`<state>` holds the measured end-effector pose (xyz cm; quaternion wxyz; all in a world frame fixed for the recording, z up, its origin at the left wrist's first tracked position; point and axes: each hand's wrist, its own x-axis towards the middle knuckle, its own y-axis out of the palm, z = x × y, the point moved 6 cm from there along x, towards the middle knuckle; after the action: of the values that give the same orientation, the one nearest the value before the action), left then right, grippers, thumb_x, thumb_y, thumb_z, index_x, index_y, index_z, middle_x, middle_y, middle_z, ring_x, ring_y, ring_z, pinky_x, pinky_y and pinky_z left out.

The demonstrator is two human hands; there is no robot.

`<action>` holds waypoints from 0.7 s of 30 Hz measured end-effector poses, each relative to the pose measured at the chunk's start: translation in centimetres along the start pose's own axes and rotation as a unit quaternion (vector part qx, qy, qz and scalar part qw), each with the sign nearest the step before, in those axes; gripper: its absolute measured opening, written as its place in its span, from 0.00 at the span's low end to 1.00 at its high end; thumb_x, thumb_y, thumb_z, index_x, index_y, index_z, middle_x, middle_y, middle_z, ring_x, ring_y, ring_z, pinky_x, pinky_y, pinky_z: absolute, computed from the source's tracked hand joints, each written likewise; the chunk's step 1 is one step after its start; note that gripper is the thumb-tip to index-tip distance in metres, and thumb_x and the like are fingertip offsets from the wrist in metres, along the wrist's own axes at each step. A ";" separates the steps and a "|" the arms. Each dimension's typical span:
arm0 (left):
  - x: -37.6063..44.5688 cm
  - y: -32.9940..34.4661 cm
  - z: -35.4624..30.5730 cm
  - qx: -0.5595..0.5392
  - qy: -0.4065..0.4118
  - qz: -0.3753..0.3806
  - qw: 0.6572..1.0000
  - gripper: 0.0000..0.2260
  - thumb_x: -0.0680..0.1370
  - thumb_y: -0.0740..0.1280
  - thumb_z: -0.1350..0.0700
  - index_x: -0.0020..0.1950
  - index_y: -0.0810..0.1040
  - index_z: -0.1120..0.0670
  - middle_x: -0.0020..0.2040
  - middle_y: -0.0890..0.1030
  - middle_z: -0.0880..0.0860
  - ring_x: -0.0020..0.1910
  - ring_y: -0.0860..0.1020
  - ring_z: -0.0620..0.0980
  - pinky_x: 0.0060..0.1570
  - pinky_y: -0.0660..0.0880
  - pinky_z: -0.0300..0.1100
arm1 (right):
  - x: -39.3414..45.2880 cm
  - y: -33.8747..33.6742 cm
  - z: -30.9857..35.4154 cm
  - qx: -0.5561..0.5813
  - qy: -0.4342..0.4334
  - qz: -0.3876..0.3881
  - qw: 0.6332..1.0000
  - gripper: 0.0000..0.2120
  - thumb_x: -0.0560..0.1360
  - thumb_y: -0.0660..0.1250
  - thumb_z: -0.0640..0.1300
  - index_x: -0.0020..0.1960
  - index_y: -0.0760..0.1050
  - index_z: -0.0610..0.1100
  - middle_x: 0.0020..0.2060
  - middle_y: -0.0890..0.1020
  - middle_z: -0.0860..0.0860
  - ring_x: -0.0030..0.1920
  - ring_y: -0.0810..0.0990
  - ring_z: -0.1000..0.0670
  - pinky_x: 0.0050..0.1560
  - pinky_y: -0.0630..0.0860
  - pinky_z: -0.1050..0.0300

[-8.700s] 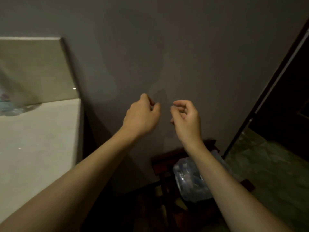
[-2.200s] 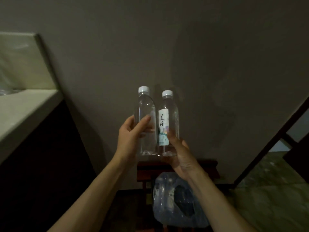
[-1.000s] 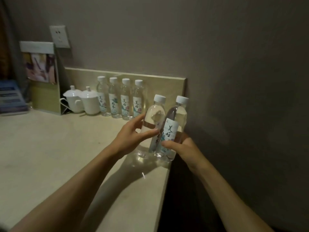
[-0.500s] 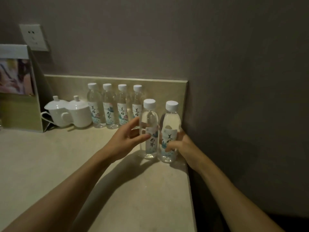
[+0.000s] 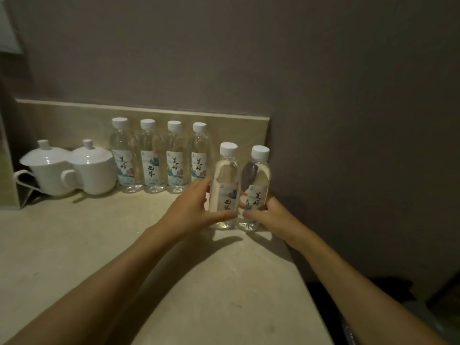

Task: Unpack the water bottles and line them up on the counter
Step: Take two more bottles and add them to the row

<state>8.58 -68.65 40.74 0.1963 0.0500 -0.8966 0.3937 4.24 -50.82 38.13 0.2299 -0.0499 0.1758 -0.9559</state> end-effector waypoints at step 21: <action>-2.1 2.7 1.0 0.086 -0.205 -0.128 0.966 0.32 0.67 0.74 0.35 0.62 0.69 0.52 0.52 0.82 0.53 0.47 0.81 0.52 0.37 0.75 0.41 | -1.4 0.2 -0.1 -0.237 0.016 -0.208 0.949 0.33 0.69 0.73 0.58 0.63 0.64 0.42 0.64 0.74 0.43 0.63 0.75 0.39 0.59 0.76 0.43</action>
<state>9.60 -67.66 37.48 0.0519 0.2610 -0.8668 0.4218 5.51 -50.33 37.92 0.0047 -0.1229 0.3871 -0.9138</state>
